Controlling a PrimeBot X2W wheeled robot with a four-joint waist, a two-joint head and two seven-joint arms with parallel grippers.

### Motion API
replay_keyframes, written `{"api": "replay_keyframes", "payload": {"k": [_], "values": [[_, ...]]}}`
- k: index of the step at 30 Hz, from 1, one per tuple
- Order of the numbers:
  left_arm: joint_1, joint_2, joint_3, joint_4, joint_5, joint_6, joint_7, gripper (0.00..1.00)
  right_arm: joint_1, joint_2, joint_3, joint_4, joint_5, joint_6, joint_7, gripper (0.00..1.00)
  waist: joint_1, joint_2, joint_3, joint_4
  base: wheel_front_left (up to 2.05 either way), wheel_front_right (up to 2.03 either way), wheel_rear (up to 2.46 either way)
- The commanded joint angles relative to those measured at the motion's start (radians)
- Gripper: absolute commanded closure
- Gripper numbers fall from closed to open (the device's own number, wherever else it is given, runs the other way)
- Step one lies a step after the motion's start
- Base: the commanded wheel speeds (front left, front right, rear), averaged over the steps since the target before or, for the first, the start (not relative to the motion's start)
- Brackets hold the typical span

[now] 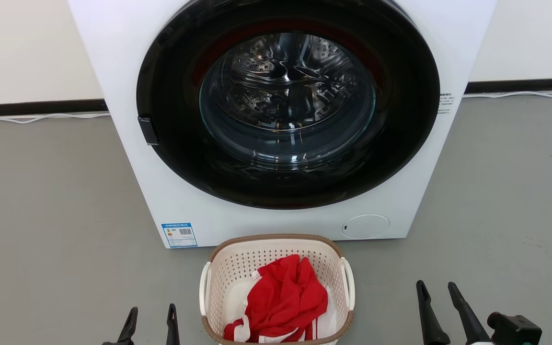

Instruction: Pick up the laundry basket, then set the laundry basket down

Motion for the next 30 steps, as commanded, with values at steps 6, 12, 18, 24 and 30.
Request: {"api": "replay_keyframes", "payload": {"k": [6,12,18,24,30], "values": [[-0.012,-0.005,0.030,-0.042,0.013,-0.009,-0.006,0.00,-0.007,-0.003,0.025,-0.032,-0.004,0.006,-0.011,0.00,0.0001,-0.0001,-0.010,0.001,0.00,0.00,0.00],[-0.012,-0.006,0.037,-0.054,0.017,-0.010,-0.006,0.00,-0.008,-0.003,0.032,-0.033,-0.001,0.006,-0.011,0.00,0.0001,-0.0001,-0.010,0.000,0.00,0.00,0.00],[-0.014,-0.006,0.042,-0.064,0.029,-0.006,-0.006,0.00,-0.012,-0.003,0.030,-0.037,-0.001,0.006,-0.011,0.00,0.0001,-0.0001,-0.008,-0.002,0.00,0.00,0.00],[-0.018,-0.007,0.048,-0.075,0.035,-0.002,-0.006,0.00,-0.018,-0.003,0.025,-0.048,-0.002,0.006,-0.011,0.00,0.0001,-0.0001,-0.004,-0.005,0.00,0.00,0.00],[0.002,-0.005,0.012,-0.010,0.014,-0.008,0.001,1.00,0.020,0.001,0.002,0.007,0.003,-0.001,0.002,1.00,0.0001,-0.0001,-0.002,-0.005,0.00,0.00,0.00]]}}
